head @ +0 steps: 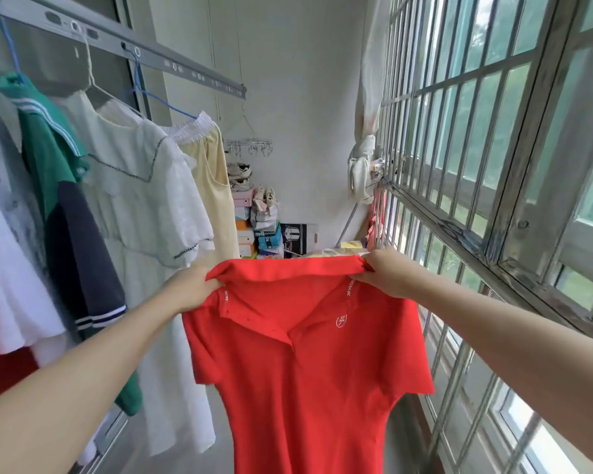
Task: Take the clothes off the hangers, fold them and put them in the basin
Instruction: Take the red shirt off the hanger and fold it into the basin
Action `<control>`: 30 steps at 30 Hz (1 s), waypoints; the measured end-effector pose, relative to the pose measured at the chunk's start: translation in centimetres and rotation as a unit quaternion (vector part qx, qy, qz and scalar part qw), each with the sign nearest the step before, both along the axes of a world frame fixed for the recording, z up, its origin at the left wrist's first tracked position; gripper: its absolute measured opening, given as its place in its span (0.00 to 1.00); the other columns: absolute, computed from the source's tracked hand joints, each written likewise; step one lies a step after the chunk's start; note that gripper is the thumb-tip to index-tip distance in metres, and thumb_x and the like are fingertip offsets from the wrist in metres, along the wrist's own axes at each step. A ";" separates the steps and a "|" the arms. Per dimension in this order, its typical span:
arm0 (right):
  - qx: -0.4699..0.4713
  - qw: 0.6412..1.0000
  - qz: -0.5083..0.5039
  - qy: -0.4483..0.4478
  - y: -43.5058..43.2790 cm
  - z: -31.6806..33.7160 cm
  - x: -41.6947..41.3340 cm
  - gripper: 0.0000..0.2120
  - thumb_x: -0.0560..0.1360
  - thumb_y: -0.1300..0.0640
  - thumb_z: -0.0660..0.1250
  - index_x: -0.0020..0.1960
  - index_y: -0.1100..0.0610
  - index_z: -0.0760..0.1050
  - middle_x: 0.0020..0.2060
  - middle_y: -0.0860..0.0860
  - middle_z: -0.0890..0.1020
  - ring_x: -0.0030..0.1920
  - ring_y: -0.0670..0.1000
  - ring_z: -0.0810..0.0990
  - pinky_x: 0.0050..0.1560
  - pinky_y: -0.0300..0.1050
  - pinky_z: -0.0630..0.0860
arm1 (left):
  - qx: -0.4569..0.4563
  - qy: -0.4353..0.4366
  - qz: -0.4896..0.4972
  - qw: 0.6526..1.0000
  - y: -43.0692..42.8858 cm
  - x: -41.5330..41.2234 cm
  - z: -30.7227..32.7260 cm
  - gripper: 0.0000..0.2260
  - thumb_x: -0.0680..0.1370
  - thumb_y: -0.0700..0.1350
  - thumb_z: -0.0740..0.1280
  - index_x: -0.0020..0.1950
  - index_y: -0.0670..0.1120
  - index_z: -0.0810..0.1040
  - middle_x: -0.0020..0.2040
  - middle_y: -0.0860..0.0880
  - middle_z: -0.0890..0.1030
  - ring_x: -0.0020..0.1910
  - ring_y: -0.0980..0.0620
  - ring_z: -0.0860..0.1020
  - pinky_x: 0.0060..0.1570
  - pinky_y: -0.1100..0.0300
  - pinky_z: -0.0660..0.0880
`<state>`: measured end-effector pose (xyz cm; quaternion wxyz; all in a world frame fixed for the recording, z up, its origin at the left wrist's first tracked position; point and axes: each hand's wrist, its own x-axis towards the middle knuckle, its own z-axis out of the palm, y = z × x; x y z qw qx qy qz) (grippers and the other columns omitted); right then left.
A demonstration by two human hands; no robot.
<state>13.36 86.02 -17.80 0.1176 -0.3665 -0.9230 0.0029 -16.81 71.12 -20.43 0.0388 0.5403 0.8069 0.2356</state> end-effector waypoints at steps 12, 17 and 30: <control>-0.256 0.960 -0.074 0.089 2.5 -1.6 0.4 0.16 0.74 0.46 0.69 0.50 0.59 0.76 0.44 0.51 0.78 0.48 0.54 0.77 0.48 0.42 0.71 | 0.062 -0.180 -0.036 0.981 0.2 2.4 0.9 0.07 0.78 0.40 0.67 0.42 0.51 0.79 0.41 0.51 0.80 0.42 0.53 0.77 0.38 0.70 0.71; -0.466 0.875 -0.110 0.079 3.4 -2.0 1.4 0.21 0.67 0.45 0.75 0.54 0.54 0.74 0.57 0.57 0.80 0.58 0.58 0.79 0.62 0.56 0.74 | -0.036 -0.363 -0.020 0.931 0.1 1.7 0.7 0.09 0.79 0.45 0.65 0.55 0.43 0.80 0.49 0.43 0.84 0.45 0.48 0.83 0.44 0.60 0.80; -0.546 0.751 -0.186 0.320 1.7 -4.3 -0.4 0.07 0.82 0.62 0.54 0.58 0.64 0.65 0.38 0.60 0.78 0.26 0.51 0.81 0.32 0.51 0.80 | 0.079 -0.470 0.092 0.874 2.7 5.0 -0.7 0.10 0.79 0.30 0.56 0.43 0.43 0.67 0.37 0.42 0.76 0.27 0.50 0.80 0.24 0.56 0.79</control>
